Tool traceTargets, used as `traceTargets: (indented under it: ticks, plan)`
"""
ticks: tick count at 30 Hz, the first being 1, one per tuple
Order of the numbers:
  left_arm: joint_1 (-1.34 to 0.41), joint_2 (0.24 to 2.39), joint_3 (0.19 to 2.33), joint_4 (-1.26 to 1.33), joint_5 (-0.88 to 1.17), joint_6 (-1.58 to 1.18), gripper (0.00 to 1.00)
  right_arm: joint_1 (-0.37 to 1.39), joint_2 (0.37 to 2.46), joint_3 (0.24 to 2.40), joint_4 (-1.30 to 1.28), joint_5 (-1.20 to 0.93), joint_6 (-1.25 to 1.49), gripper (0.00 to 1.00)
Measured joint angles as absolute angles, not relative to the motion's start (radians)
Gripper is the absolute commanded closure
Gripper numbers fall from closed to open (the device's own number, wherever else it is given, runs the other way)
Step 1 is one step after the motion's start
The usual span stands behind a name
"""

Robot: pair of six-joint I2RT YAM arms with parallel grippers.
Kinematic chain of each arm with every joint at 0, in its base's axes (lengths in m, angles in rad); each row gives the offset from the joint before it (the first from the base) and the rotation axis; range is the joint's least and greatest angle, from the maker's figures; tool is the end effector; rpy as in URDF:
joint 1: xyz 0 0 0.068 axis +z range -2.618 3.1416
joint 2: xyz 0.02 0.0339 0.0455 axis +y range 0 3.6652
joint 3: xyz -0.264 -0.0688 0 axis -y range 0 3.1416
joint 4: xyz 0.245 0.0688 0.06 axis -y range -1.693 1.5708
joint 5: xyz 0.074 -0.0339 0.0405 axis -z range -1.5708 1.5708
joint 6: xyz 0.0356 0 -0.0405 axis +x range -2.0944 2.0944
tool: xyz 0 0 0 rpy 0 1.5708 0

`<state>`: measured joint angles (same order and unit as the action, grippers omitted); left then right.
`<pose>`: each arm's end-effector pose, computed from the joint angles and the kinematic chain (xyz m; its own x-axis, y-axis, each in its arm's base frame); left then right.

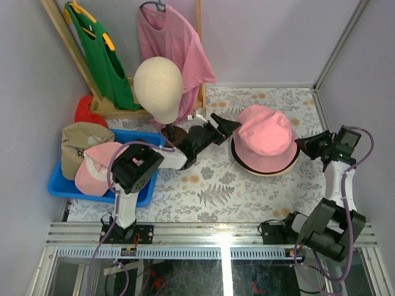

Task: Stack the hats
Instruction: Stack the hat on the hat.

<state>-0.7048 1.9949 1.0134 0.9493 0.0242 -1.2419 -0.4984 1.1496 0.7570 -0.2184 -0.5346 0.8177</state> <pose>0.3226 -0.2755 0.1803 -0.6383 -0.6991 -0.3221 0.1919 0.2606 -0.9462 0.2257 -0.1022 0.2561 -0.3120 0.8845 -0.3469 0.3983 0.4532 0.7975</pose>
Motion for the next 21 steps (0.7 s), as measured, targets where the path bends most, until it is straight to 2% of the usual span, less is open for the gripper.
traceTargets:
  ticks: [14, 21]
  plan:
    - [-0.705, 2.062, 1.035, 1.078, 0.083, -1.253, 0.39, -0.501, 1.202, 0.786, -0.213, -0.552, 0.804, 0.99]
    - [-0.705, 2.059, 1.023, 1.107, 0.087, -1.262, 0.59, -0.504, 1.214, 0.799, -0.214, -0.551, 0.800, 0.99]
